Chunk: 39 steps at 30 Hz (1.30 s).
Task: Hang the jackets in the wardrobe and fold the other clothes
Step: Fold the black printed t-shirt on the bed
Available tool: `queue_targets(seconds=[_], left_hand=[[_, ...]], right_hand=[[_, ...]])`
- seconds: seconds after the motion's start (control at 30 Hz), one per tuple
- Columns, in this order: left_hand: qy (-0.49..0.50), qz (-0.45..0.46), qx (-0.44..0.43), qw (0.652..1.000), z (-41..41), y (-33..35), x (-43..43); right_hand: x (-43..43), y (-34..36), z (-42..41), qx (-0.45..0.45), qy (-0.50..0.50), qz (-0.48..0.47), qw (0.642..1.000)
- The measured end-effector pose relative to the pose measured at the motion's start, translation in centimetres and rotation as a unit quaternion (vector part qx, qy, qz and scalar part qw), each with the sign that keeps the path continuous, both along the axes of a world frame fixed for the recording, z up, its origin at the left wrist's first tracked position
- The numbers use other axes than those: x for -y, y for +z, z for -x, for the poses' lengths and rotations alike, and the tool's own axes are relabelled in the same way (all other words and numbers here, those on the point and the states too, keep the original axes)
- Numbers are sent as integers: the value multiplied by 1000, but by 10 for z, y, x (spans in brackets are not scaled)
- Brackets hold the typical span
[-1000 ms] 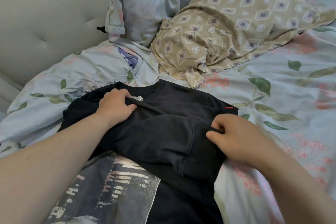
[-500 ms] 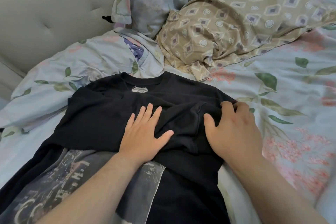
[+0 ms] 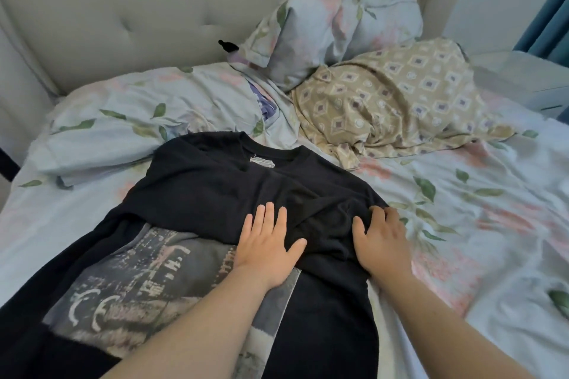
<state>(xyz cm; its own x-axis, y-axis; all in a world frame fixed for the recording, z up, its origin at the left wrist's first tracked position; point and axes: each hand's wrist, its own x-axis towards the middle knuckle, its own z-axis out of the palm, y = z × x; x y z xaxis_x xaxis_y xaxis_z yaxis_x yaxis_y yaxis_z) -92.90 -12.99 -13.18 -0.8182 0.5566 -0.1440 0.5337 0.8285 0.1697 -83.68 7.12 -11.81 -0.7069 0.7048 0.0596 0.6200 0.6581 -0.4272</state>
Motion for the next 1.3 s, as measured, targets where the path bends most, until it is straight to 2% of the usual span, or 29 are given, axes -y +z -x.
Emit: queue_targets(seconds=[0.13, 0.23, 0.4, 0.57, 0.7, 0.8, 0.87, 0.93, 1.0, 1.07, 1.1, 1.13, 1.2, 1.3], left_hand=[[-29, 0, 24, 999, -25, -3, 47], [-26, 12, 64, 998, -46, -2, 82], [-48, 50, 111, 991, -84, 6, 136], [-60, 48, 120, 990, -117, 12, 189], [-56, 30, 116, 991, -145, 13, 238], [-43, 5, 99, 994, -165, 11, 274], [-14, -15, 85, 996, -174, 13, 299], [29, -30, 45, 998, -180, 18, 324], [88, -56, -19, 994, -181, 25, 350], [170, -71, -76, 980, -178, 29, 379], [218, -71, -76, 970, -174, 28, 396], [268, -82, -51, 959, -169, 25, 414], [340, -163, 48, 925, -160, 19, 443], [362, -243, 154, 887, -151, 11, 463]], right_hand=[[4, 0, -13, 71, 42, 41, 996], [26, 1, -37, 135, 51, 29, 989], [96, -1, -93, 160, 89, 34, 982], [145, 2, -143, 220, 141, -29, 965], [183, 27, -168, 288, 183, 15, 940], [213, 67, -180, 237, 221, 163, 932], [235, 93, -194, 198, 271, 267, 904], [253, 113, -212, 155, 318, 280, 893], [265, 130, -229, 104, 346, 255, 897], [270, 143, -248, 54, 373, 236, 896], [271, 149, -257, 40, 395, 219, 891], [272, 152, -267, 42, 417, 194, 887], [268, 157, -283, 66, 429, 181, 883], [257, 161, -301, 72, 413, 216, 882]])
